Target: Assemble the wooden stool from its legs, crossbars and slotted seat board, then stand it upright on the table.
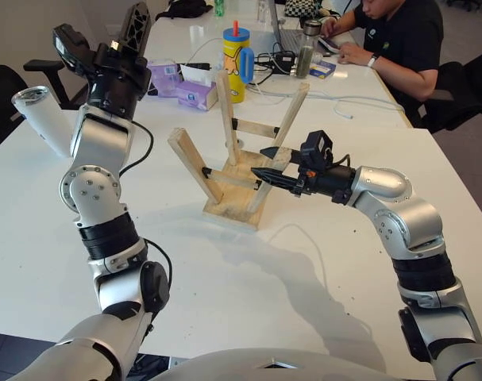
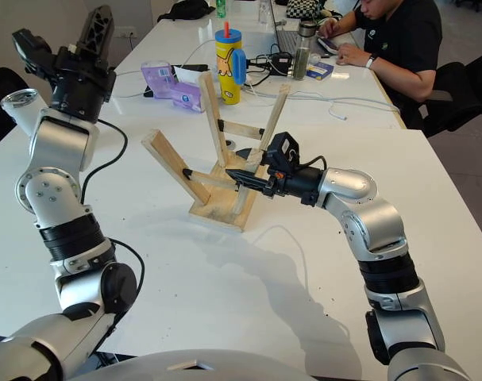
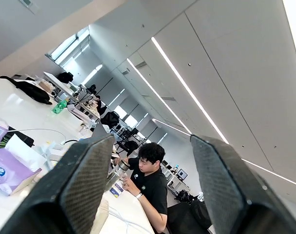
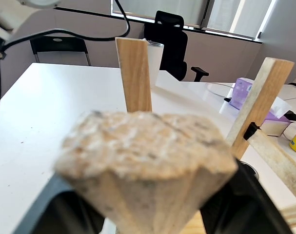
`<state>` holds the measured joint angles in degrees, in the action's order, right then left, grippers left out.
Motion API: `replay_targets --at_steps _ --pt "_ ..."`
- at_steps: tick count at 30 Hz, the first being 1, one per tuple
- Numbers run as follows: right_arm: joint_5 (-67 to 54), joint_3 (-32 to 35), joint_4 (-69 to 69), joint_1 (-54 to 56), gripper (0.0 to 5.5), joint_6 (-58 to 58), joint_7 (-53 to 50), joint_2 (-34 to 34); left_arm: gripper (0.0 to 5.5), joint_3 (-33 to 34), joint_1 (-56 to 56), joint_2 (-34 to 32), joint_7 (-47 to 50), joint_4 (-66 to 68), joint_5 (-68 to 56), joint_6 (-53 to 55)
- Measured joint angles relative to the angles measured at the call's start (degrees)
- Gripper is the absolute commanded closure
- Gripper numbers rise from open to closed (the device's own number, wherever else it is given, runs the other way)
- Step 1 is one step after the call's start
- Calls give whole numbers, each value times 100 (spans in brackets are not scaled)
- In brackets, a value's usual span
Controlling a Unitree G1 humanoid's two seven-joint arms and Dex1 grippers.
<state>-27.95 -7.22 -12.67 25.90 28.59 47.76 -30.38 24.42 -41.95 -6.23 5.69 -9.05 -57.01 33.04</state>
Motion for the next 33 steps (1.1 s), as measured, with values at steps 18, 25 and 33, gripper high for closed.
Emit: replay_targets --at_steps 18,25,33 --pt "101 -54 158 1 296 -8 4 -31 260 -1324 721 567 -381 476 1432 -347" --pt "403 -435 217 -205 249 182 66 12 260 -1113 653 434 -343 110 1730 -742" --pt "-244 70 -161 -40 249 407 45 302 260 -417 421 -171 -315 -248 1781 -1129"
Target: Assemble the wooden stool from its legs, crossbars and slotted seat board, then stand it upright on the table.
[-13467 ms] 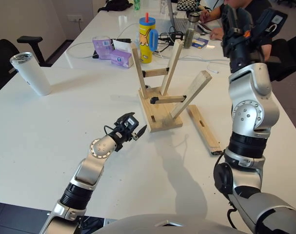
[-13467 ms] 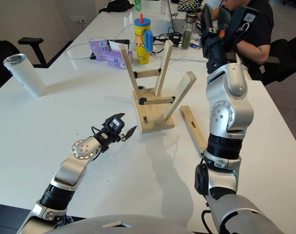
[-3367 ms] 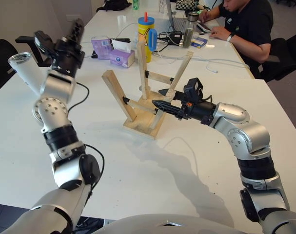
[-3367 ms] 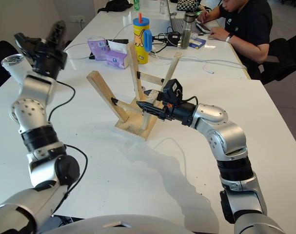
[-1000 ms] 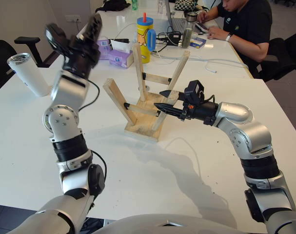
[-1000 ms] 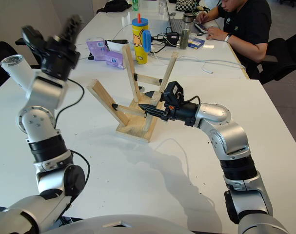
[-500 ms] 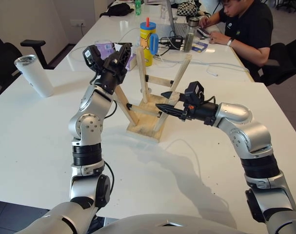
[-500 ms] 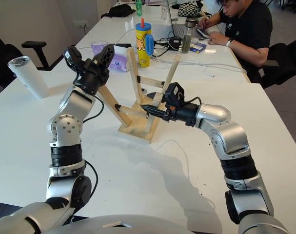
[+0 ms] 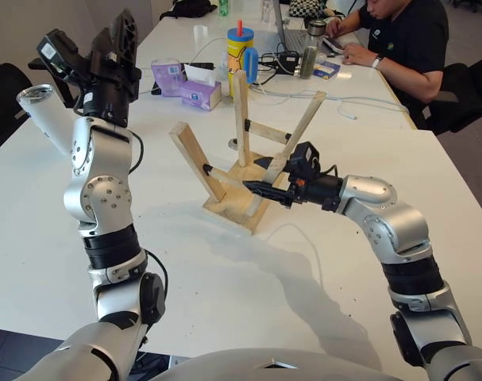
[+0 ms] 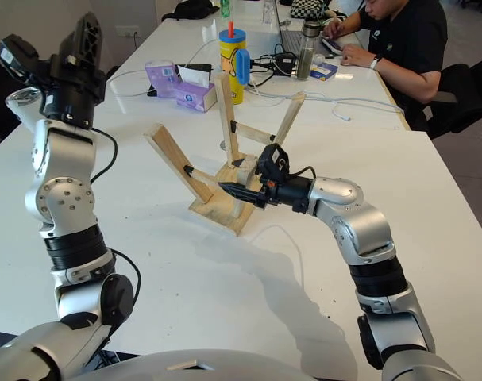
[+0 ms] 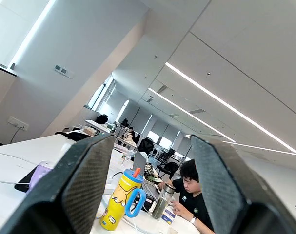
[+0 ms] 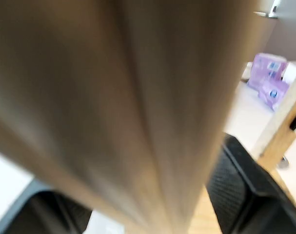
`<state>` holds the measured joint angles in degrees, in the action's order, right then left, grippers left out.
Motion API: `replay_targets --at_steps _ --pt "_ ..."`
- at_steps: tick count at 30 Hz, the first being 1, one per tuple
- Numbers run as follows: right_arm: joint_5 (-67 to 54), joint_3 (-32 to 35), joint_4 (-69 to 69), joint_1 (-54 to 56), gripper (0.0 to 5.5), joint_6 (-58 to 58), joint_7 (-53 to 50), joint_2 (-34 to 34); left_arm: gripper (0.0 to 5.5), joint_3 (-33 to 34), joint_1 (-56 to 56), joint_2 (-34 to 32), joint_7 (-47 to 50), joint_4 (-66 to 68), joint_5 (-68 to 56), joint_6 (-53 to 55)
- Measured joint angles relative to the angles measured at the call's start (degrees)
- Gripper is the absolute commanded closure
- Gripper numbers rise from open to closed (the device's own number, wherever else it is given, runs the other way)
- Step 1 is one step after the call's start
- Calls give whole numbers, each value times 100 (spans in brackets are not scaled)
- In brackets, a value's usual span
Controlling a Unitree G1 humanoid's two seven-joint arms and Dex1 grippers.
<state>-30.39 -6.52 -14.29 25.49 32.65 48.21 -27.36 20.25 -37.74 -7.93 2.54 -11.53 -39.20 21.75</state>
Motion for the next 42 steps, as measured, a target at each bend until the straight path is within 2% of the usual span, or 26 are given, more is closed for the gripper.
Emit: replay_targets --at_steps 5,8,11,13,16,21,26,28,33,42 --pt "-628 467 -254 343 249 287 -93 95 260 -21 338 -215 -48 85 319 17" --pt "-992 1133 90 1047 249 228 -997 690 260 -444 727 -619 -323 88 960 85" --pt "-518 1433 839 1577 249 -126 -1827 830 260 -946 1162 -1254 -708 136 1690 312" --pt "276 1165 1312 1555 249 -463 -2063 688 260 -1331 1483 -1831 -999 330 2250 580" --pt "1436 343 1693 1245 249 -1081 -1986 381 260 -1941 2023 -2613 -1614 505 2947 821" --pt "2306 -546 1888 510 249 -1760 -1402 169 260 -2752 2694 -3310 -2930 296 3252 976" --pt "2519 -814 1755 341 249 -1942 -996 136 260 -3207 2908 -3376 -3924 -347 3073 872" --pt "2566 -853 1684 322 249 -1957 -922 129 260 -3365 2837 -3285 -3988 -318 3170 849" --pt "2733 -1041 1443 310 249 -1930 -765 156 260 -3844 2105 -2787 -3915 531 3757 487" --pt "2487 -1061 800 305 249 -1370 -627 527 260 -3772 458 -2086 -3425 2316 4398 -786"
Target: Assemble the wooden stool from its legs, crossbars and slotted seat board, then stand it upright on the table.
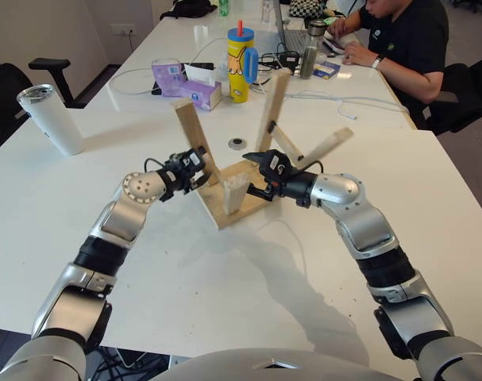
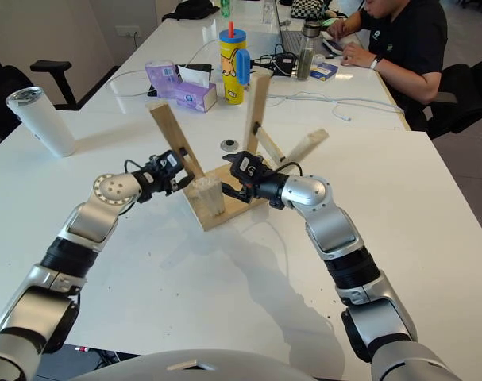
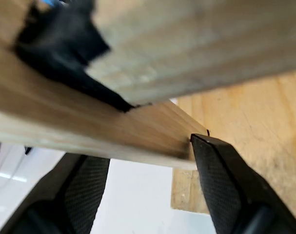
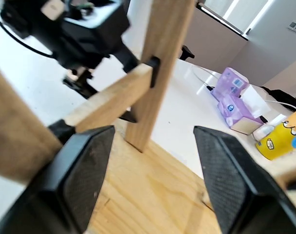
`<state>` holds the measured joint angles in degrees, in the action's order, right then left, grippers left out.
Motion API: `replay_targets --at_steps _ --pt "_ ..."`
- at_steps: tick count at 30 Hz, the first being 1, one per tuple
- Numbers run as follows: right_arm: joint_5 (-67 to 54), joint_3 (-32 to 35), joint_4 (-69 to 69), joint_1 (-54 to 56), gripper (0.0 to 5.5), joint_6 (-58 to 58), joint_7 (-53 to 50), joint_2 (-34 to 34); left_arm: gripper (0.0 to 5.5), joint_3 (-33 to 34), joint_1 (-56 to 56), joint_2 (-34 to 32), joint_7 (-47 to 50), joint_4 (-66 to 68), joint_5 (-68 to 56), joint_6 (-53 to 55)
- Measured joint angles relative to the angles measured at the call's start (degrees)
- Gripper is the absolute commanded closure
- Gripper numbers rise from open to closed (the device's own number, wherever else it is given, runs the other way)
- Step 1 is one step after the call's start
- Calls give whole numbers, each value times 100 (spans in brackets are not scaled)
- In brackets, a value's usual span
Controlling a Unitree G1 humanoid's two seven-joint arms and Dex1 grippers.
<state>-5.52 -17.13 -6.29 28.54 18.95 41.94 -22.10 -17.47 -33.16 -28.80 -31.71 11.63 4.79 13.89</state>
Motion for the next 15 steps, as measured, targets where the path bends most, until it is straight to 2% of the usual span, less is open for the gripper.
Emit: replay_targets --at_steps 4,11,15 --pt "6 150 2 155 249 140 -261 154 260 17 -182 169 -66 612 46 -395" --pt "-186 844 -10 1007 249 339 -781 396 260 196 -182 254 12 1575 98 -848" --pt "-485 1515 -2 1553 249 416 -1292 580 260 309 -204 271 50 1631 110 -919"
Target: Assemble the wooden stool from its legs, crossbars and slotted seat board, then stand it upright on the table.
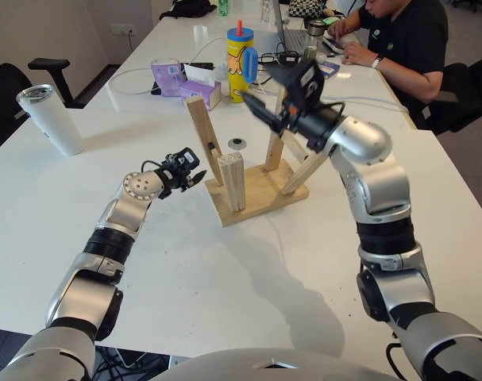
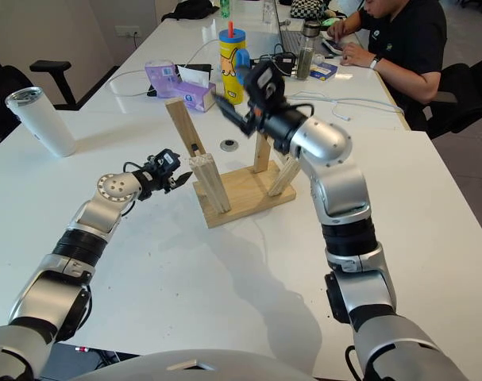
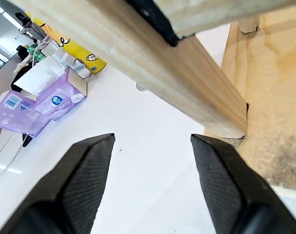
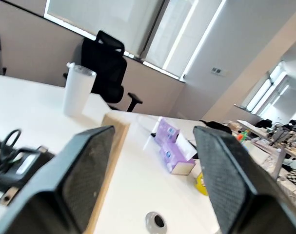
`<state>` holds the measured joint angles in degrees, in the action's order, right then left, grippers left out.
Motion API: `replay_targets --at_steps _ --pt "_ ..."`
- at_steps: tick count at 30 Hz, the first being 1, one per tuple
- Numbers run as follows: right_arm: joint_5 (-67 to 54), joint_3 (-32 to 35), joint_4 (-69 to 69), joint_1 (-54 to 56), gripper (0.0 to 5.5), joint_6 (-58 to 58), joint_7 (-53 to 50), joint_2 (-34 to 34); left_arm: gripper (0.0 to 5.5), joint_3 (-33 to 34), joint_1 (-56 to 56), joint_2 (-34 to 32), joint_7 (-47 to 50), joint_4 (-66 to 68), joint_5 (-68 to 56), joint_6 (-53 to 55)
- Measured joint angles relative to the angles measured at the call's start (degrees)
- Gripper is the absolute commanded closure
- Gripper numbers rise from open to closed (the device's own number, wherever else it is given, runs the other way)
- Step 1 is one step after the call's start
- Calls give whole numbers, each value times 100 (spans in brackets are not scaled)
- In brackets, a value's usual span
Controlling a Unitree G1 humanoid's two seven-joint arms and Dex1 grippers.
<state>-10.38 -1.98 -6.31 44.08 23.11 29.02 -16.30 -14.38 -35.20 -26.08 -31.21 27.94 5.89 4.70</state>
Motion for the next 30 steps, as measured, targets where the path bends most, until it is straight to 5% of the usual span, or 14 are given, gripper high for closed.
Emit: replay_targets --at_steps 5,8,13,19,24,30 --pt "-694 1651 670 1474 249 -448 -1137 -8 260 556 343 97 231 -537 -330 254" --pt "-333 1932 1766 1534 295 -838 -1535 -483 260 943 855 247 518 -848 -575 432" --pt "864 1247 4270 680 377 -1632 -1513 -1131 279 1283 1737 663 904 -1671 -936 887" --pt "1397 321 5802 -557 473 -2409 -674 -824 367 1247 2202 964 1116 -2078 -1019 1431" --pt "1482 125 6492 -820 545 -2927 -632 -620 438 1012 2365 1080 1180 -2237 -963 1820" --pt "1215 -63 6059 -1171 550 -3337 607 -530 525 986 2549 1235 1313 -2499 -1027 2495"
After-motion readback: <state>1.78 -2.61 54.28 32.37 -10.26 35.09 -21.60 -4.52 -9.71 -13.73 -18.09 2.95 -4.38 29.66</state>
